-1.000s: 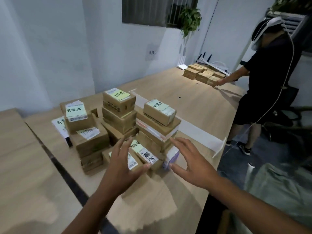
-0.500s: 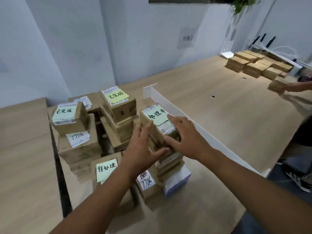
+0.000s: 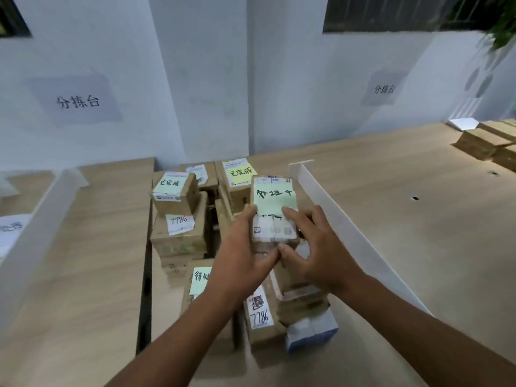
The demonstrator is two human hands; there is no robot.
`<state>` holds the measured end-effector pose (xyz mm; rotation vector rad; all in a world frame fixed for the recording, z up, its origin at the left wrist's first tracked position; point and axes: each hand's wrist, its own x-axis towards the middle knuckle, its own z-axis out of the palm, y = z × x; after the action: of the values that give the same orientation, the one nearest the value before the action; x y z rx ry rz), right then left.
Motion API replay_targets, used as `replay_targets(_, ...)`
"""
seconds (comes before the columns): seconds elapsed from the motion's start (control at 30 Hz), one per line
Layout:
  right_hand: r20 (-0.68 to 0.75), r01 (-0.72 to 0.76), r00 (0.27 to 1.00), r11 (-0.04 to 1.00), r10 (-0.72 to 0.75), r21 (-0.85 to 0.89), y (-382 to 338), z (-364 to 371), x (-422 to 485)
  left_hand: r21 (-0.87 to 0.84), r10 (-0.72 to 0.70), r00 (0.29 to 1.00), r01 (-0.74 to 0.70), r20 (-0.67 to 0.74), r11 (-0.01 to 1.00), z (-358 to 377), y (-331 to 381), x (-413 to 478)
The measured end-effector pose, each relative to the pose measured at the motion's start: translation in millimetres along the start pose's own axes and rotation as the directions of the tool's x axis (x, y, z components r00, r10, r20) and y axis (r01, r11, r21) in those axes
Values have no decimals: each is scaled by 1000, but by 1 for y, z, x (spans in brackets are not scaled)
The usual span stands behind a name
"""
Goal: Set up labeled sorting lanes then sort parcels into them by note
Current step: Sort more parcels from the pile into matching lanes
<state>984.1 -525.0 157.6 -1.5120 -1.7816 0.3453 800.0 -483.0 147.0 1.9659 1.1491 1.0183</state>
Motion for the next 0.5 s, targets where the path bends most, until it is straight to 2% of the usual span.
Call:
replay_targets(0.13,36,142,989,988,-144,58,-49,30,25,-65,12,997,-18,-82,998,-71,-4,-21)
replay_targets(0.33,91,344,922,904,-377,253,-157,116,41,112,67,964,-39,-257,993,-205,-34,-93)
replay_targets(0.5,248,388,842,858,-478,336,-270,205,32,207,68,924,13,-377,978,-324,-63,-186)
